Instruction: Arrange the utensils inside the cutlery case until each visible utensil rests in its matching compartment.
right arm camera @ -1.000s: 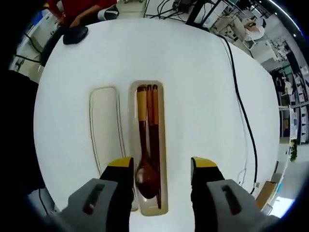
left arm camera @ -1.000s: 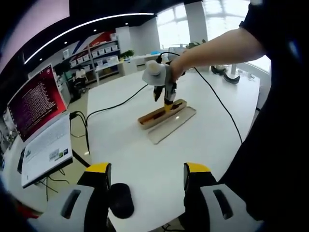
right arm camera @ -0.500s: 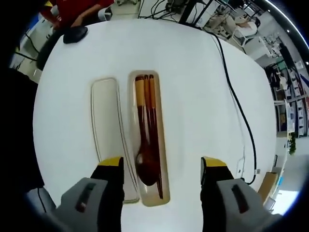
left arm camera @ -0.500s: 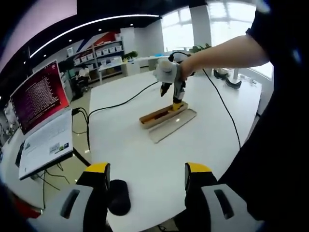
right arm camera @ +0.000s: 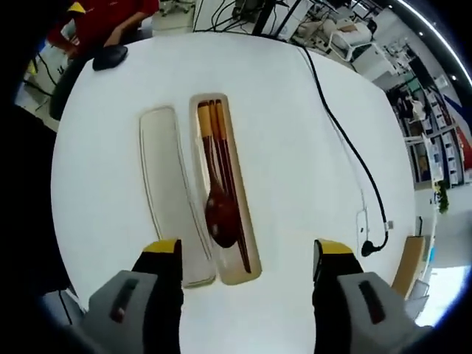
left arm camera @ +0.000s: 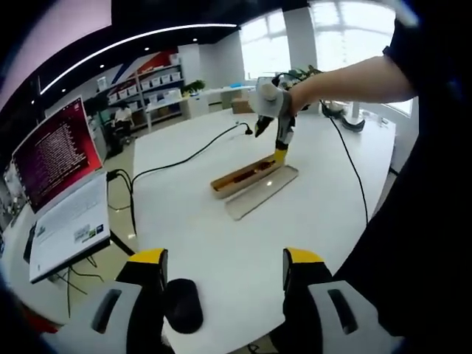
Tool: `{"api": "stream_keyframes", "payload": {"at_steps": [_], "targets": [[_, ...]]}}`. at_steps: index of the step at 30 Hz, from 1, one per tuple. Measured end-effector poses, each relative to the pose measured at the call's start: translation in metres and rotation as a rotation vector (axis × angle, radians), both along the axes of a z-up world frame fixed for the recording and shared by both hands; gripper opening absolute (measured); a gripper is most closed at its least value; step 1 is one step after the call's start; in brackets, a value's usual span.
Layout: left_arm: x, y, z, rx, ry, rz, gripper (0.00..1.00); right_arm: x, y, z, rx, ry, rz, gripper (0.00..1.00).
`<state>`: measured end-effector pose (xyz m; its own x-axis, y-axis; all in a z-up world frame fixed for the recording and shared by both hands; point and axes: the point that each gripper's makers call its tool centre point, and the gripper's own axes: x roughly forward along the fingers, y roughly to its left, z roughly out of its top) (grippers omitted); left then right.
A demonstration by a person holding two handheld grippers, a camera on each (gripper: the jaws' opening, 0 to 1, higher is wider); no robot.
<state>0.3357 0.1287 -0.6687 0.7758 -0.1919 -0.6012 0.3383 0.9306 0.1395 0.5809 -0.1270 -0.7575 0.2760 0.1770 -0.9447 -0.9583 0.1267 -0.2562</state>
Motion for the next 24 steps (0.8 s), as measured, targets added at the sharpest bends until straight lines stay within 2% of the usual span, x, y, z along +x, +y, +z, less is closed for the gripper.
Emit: {"api": "stream_keyframes", "payload": {"at_steps": [3, 7, 10, 12, 16, 18, 19, 24], "targets": [[0.002, 0.001, 0.000, 0.000, 0.002, -0.009, 0.66, -0.008, -0.002, 0.007, 0.065, 0.017, -0.029, 0.74], [0.006, 0.004, 0.004, -0.008, -0.010, -0.007, 0.67, -0.014, -0.016, 0.018, 0.076, 0.002, -0.050, 0.74], [0.005, 0.008, 0.000, 0.008, -0.001, -0.015, 0.68, -0.017, -0.024, 0.025, 0.100, -0.008, -0.076, 0.74], [0.006, 0.008, 0.000, -0.009, 0.000, -0.008, 0.70, -0.021, -0.030, 0.029, 0.118, -0.013, -0.095, 0.74], [0.007, 0.007, -0.001, -0.013, -0.005, -0.015, 0.72, -0.030, -0.044, 0.035, 0.138, -0.031, -0.116, 0.79], [0.009, 0.008, -0.002, -0.010, 0.001, -0.025, 0.72, -0.041, -0.042, 0.038, 0.191, -0.009, -0.088, 0.78], [0.011, 0.008, -0.002, -0.007, -0.001, -0.028, 0.72, -0.044, -0.043, 0.039, 0.214, -0.001, -0.107, 0.79], [0.017, 0.008, 0.000, 0.001, -0.004, -0.047, 0.73, -0.054, -0.062, 0.046, 0.217, -0.022, -0.149, 0.80]]}}
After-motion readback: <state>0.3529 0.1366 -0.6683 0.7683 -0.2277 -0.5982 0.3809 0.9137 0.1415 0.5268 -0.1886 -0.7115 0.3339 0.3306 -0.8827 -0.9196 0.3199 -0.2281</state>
